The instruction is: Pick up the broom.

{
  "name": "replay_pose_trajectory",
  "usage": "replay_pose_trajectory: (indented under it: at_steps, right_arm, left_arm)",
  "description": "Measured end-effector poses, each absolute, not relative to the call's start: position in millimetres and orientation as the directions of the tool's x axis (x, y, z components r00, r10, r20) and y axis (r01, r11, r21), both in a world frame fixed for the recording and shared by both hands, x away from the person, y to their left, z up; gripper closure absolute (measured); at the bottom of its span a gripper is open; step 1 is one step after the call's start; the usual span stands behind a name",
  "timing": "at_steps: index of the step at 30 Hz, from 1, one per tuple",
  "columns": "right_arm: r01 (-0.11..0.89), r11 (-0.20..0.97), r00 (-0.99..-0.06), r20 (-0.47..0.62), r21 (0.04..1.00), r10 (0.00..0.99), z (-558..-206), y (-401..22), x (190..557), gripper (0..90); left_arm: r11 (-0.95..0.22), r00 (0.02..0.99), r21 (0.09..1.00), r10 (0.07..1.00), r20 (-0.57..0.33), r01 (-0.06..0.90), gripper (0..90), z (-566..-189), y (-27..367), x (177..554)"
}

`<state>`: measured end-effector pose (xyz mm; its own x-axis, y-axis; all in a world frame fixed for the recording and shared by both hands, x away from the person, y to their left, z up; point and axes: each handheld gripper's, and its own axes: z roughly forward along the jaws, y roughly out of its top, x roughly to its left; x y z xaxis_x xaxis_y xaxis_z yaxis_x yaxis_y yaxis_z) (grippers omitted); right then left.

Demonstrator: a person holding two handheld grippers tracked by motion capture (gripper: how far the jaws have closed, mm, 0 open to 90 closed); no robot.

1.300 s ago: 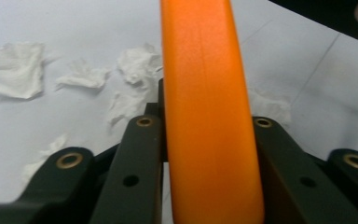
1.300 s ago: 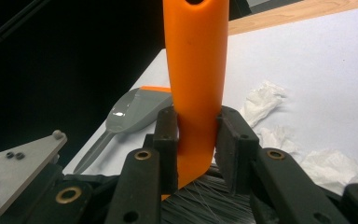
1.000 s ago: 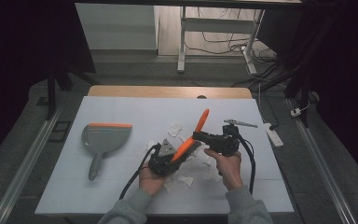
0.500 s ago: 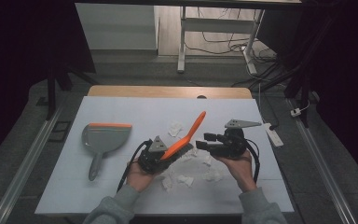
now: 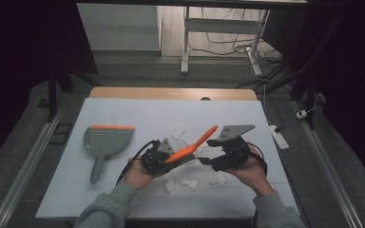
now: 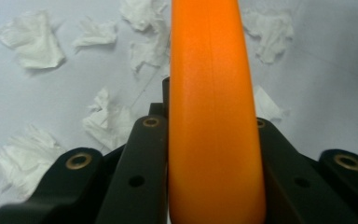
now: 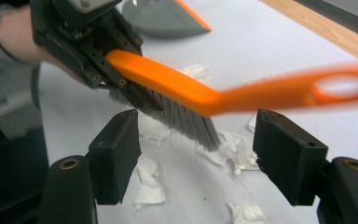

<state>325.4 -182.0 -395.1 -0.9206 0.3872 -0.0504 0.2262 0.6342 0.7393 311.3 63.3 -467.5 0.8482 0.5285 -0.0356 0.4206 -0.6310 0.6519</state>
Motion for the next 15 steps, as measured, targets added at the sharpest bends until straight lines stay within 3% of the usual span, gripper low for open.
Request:
replay_pose_trajectory:
  at_steps: [4, 10, 15]
  right_arm:
    - [0.190, 0.698, -0.933, -0.095, 0.690, 0.347, -395.4, -169.2, 328.4, 30.3]
    - [0.194, 0.739, -0.945, -0.080, 0.645, 0.318, -404.3, -155.3, 338.2, 31.5]
    - [0.170, 0.806, -0.963, -0.078, 0.567, 0.257, -417.9, -145.3, 339.0, 39.4]
  left_arm:
    - [-0.681, 0.872, 0.611, 0.489, -0.033, 0.405, 78.8, -462.8, 56.4, 312.0]
    - [-0.734, 0.903, 0.579, 0.430, -0.007, 0.355, 78.8, -459.3, 47.7, 309.3]
    - [-0.748, 0.918, 0.578, 0.397, -0.006, 0.328, 78.8, -456.1, 43.4, 306.9]
